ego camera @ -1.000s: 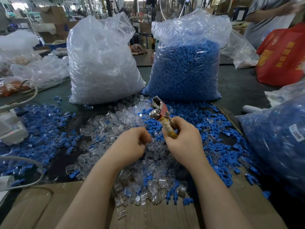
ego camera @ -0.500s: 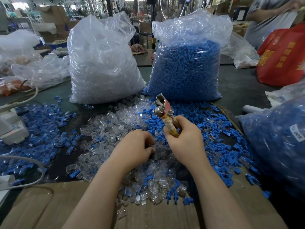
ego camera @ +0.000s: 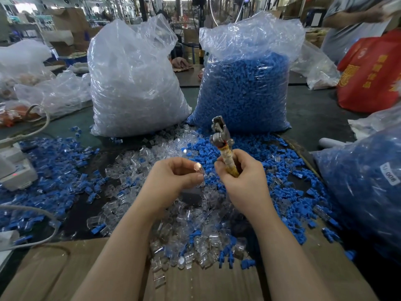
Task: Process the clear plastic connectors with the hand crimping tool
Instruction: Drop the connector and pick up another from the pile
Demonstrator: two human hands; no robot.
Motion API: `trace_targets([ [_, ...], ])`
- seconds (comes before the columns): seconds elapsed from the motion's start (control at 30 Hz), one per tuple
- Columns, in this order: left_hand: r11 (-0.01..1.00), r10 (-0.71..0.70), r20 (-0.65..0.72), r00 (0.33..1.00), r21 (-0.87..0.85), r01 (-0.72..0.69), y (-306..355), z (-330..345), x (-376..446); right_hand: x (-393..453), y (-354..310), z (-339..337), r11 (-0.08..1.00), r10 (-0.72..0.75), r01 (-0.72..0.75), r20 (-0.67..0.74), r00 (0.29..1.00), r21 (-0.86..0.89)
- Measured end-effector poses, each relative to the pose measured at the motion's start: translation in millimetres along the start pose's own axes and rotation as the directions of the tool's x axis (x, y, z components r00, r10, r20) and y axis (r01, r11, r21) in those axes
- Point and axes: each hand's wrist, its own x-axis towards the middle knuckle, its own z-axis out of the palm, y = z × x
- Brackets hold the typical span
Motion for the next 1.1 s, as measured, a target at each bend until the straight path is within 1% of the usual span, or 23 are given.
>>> trace_targets([
  [0.1,0.998,0.009,0.032,0.999,-0.055,-0.008,2.4,1.3,-1.9,-0.1,0.3,-0.7,0.999,-0.019,0.019,0.004,1.000,0.027],
  [0.23,0.996,0.046,0.024,0.999,-0.082,-0.044,2.9,2.7,-3.0,0.2,1.0,-0.3,1.000,-0.019,0.019,0.017,1.000,0.011],
  [0.3,0.996,0.062,0.004,0.998,-0.065,-0.061,3.2,2.9,-3.6,-0.2,1.5,0.4,1.000,-0.017,0.017,0.015,1.000,0.000],
  [0.5,0.989,0.135,-0.072,0.988,0.074,-0.130,8.5,6.1,-5.2,-1.5,-0.2,0.7,1.000,-0.016,0.016,0.010,1.000,-0.023],
  [0.6,0.983,0.159,-0.102,0.982,0.107,-0.148,9.9,7.7,-4.6,-0.8,-1.3,1.3,1.000,-0.018,0.019,0.018,1.000,-0.024],
  [0.77,0.977,0.184,-0.119,0.976,0.127,-0.169,10.5,8.2,-3.2,-0.5,-2.0,1.7,0.999,-0.021,0.022,0.022,1.000,-0.026],
  [0.9,0.976,0.191,-0.125,0.974,0.132,-0.174,10.0,10.5,-2.2,0.1,-0.9,3.3,0.996,-0.024,0.027,0.032,0.999,-0.086],
  [1.1,0.984,0.171,-0.095,0.981,0.064,-0.165,11.8,9.6,-3.6,1.0,0.6,3.5,0.995,-0.023,0.025,0.022,0.999,-0.093],
])
